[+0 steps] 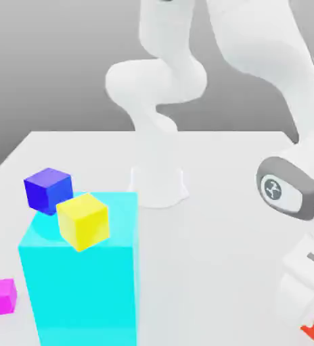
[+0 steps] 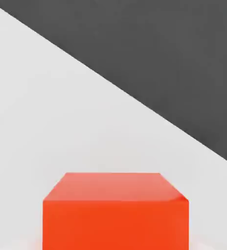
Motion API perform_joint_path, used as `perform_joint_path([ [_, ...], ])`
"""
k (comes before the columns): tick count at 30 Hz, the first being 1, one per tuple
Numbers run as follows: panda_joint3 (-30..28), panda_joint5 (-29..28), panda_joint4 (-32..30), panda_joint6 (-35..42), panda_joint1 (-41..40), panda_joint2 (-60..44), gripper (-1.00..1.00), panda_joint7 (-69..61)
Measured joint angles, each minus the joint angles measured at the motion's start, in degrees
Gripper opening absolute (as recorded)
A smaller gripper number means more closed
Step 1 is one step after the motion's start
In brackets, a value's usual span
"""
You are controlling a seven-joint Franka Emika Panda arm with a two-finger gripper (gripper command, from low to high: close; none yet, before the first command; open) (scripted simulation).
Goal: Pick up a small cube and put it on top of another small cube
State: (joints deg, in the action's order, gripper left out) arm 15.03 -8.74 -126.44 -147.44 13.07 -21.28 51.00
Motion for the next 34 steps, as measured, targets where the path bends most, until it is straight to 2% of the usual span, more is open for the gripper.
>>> perform_joint_path([
  [9,-8.5,7.9,-2.3,13.6,-8.7,17.3,-1.00,21.8],
  [16,-11.9,10.2,-4.3,24.1,-17.4,30.3,-1.00,42.0],
  [22,-16.1,9.8,-6.8,32.0,-25.8,40.6,-1.00,58.2],
  [25,-19.3,7.5,-9.3,32.6,-30.4,42.6,-1.00,60.8],
  [28,-20.2,6.9,-13.7,26.6,-31.4,40.8,-1.00,61.0],
  [29,-20.3,6.9,-15.0,24.8,-31.5,40.2,1.00,61.0],
  [34,-20.3,6.9,-15.0,24.8,-31.5,40.2,1.00,61.0],
])
